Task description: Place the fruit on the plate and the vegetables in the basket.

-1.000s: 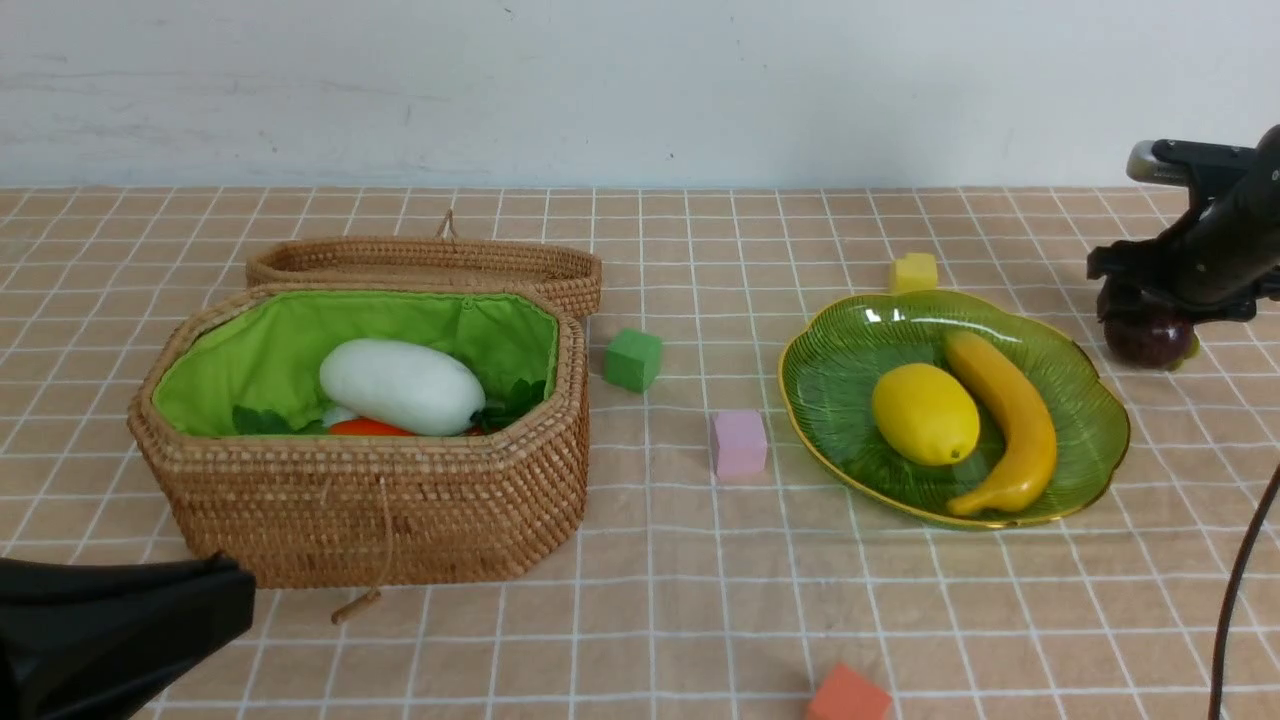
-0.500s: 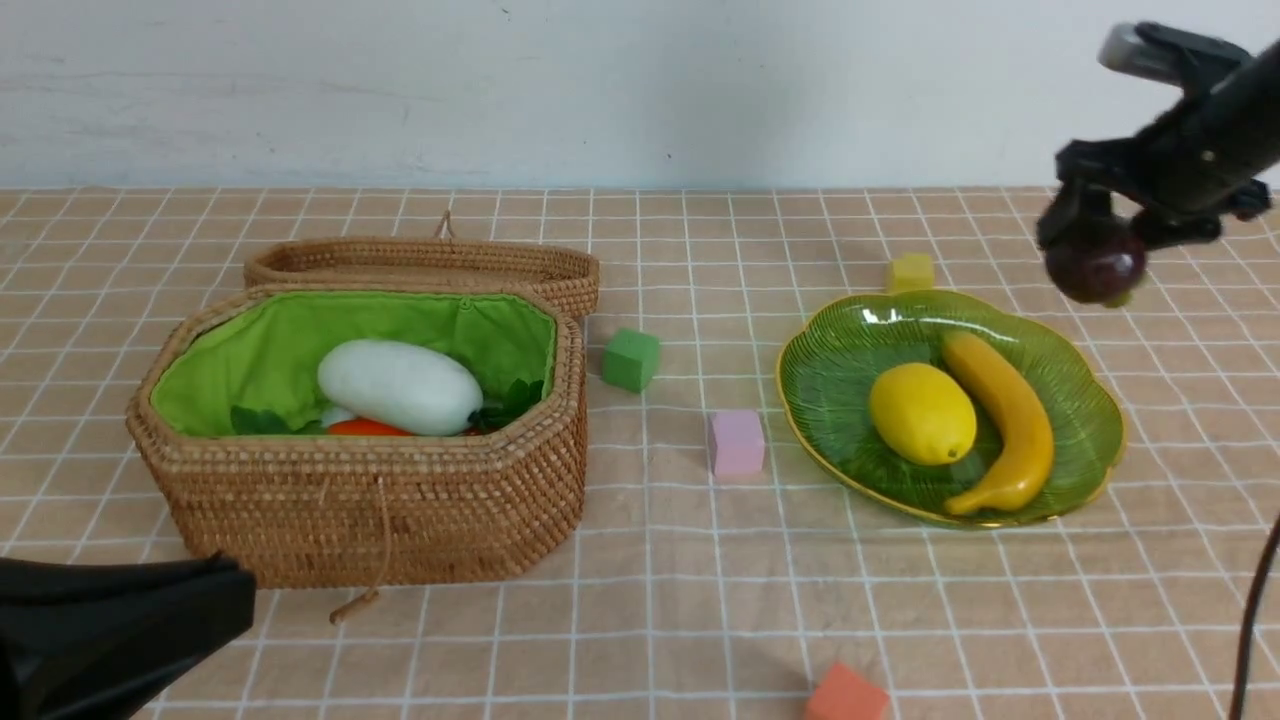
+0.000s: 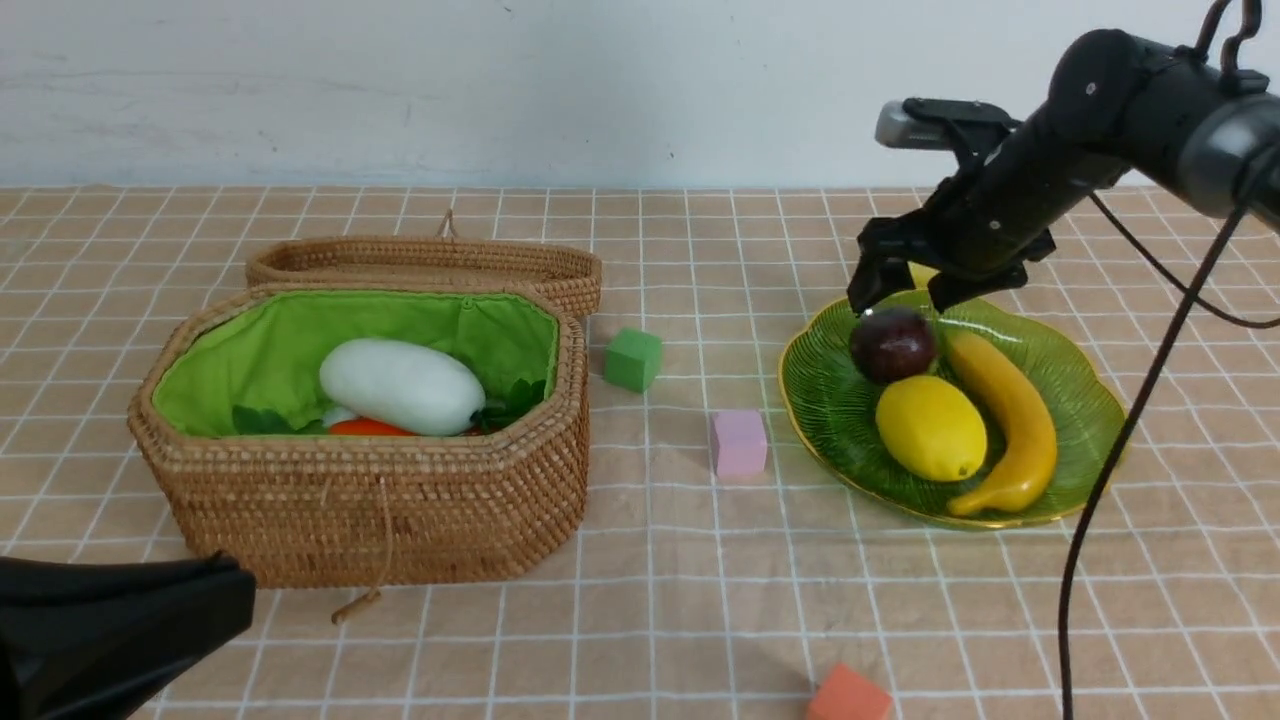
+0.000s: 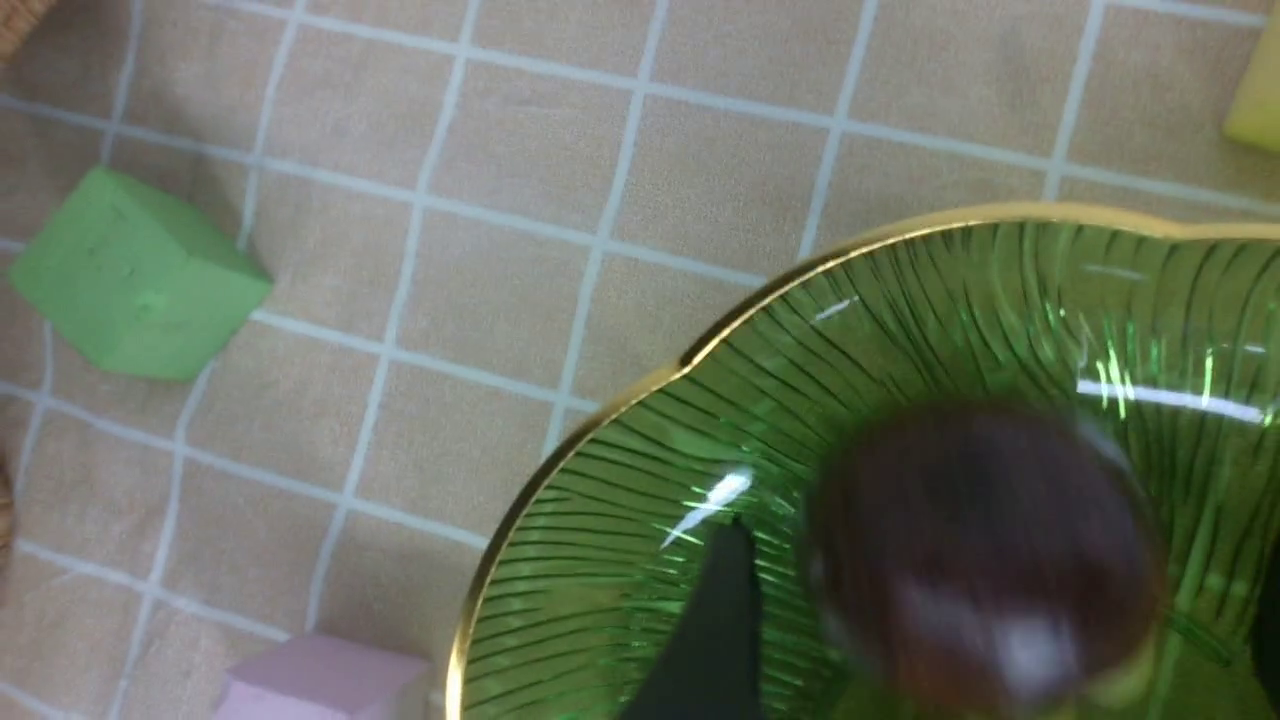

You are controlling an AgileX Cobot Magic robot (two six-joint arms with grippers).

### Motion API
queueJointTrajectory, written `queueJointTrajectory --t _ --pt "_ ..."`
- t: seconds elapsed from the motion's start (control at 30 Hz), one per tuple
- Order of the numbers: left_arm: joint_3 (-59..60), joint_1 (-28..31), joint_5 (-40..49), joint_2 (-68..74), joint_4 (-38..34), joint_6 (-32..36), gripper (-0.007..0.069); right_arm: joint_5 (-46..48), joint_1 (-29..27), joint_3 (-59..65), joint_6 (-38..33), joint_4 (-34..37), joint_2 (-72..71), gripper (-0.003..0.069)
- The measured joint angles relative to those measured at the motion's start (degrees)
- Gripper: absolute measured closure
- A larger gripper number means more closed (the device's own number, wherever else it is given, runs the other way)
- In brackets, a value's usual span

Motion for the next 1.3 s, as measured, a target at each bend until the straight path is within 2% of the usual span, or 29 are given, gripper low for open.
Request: queueJointTrajectory --t 0.13,0.2,0.3,0.43,0.57,0.6,0.63,0.8,1.0,1.17,1.3 --pt "0.0 0.0 -2.05 0.0 0.0 0.13 0.0634 4.41 0.0 0.07 1.07 -1.03 -3.56 0.0006" --pt "0.0 0.0 -5.27 0.0 -0.17 0.01 0.0634 8.71 0.0 0.07 3.21 -3.21 -8.09 0.0082" --pt "0.0 0.0 -9.29 -1.64 0.06 -0.59 0.0637 13.24 0.0 0.07 5.37 -6.15 -14.59 0.0229" --pt "2.45 0.0 -12.23 -8.16 0.17 -2.33 0.0637 14.24 0.0 3.25 6.66 -7.51 -25.33 0.0476" --pt "9.94 0.0 -14.68 -17.27 0.05 -2.72 0.0637 14.73 0.0 13.14 7.79 -7.56 -37.51 0.065" --pt "10.38 0.0 -14.89 -17.27 -0.01 -2.72 0.0637 14.73 0.0 14.46 7.86 -7.56 -38.16 0.0654" --pt "14.58 0.0 -17.61 -21.41 0.0 -2.72 0.0637 14.79 0.0 20.22 9.06 -7.56 -43.4 0.0667" --pt "21.13 0.0 -22.96 -27.37 -0.42 -2.72 0.0637 14.88 0.0 41.03 12.33 -7.56 -60.18 0.0661" --pt "23.71 0.0 -24.18 -27.97 -1.37 -2.72 0.0637 13.69 0.0 60.5 16.75 -7.63 -77.45 0.0655" --pt "25.18 0.0 -24.06 -27.97 -3.35 -2.84 0.0637 6.09 0.0 75.79 18.7 -7.75 -92.97 0.0652" --pt "25.26 0.0 -24.01 -27.97 -3.54 -2.83 0.0637 -0.3 0.0 83.31 19.11 -7.69 -101.38 0.0649"
